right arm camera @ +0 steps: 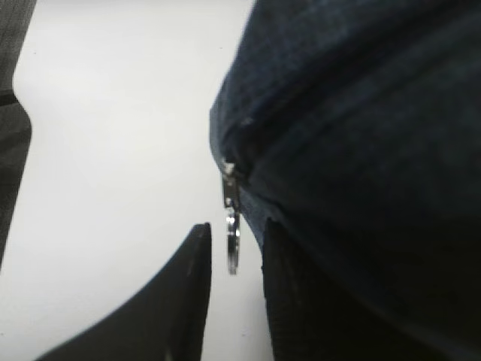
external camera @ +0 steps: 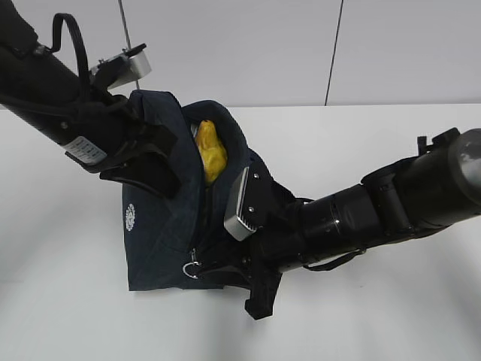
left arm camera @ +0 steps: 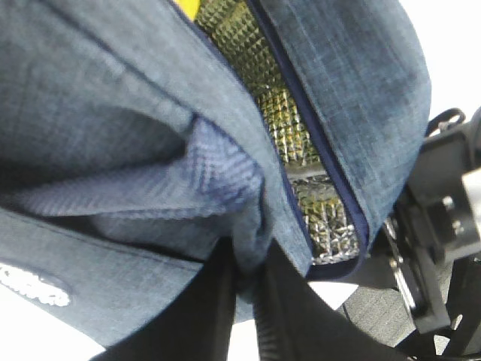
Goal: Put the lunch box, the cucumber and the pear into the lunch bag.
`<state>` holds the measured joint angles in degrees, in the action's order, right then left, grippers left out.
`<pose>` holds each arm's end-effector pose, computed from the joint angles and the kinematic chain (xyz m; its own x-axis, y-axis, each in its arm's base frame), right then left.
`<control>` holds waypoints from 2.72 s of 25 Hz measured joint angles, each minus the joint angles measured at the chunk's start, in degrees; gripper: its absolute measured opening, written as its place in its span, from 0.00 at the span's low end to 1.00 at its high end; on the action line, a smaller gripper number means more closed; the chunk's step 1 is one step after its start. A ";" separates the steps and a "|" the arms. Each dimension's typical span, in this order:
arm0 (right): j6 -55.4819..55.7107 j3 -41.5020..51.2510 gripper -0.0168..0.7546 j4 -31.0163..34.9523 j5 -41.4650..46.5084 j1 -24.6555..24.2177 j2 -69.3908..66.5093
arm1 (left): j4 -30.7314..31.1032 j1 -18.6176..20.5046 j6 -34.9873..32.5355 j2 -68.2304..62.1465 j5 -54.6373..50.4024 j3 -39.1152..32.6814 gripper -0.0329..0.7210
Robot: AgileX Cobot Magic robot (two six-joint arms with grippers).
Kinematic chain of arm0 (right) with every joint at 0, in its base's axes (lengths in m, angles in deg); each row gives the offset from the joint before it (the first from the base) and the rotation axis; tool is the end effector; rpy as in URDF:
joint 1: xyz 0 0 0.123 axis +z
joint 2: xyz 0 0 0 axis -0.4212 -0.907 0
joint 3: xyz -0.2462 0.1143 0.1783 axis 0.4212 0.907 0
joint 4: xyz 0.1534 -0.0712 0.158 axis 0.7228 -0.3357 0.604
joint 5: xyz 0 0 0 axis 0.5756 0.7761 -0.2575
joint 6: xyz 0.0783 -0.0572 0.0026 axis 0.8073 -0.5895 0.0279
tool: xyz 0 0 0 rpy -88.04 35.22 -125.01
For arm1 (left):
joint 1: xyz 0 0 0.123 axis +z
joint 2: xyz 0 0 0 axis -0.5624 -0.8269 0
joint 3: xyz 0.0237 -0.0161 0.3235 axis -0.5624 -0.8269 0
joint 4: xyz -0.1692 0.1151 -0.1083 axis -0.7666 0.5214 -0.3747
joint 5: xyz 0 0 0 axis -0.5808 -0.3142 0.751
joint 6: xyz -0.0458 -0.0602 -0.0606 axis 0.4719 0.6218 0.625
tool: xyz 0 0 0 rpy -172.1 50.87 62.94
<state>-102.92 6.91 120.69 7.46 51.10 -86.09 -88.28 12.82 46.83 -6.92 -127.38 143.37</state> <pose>0.2925 0.2181 0.1795 -0.0547 -0.5080 -0.8596 -0.9850 0.1684 -0.0368 0.2828 -0.1576 0.2972 -0.8810 0.3253 -0.3435 0.4552 0.7807 -0.4281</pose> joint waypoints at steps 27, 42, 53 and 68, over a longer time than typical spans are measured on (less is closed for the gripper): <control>3.02 -0.05 0.11 0.02 -0.32 0.24 0.00 | 0.00 0.00 -0.23 0.00 0.00 0.00 0.05; 6.08 -0.05 0.02 -3.97 3.51 0.24 0.00 | 0.12 0.00 -0.42 0.00 0.26 0.00 0.05; 9.44 -0.05 0.02 -6.13 5.57 0.24 3.51 | 0.42 0.00 -0.42 0.00 0.26 0.00 0.05; 10.62 -0.05 0.02 -7.56 4.97 0.24 8.84 | 1.29 0.00 -0.42 0.00 0.21 0.00 0.05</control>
<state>-92.31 6.86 113.13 12.43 51.34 -77.26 -86.99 12.82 46.41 -6.92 -127.18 143.37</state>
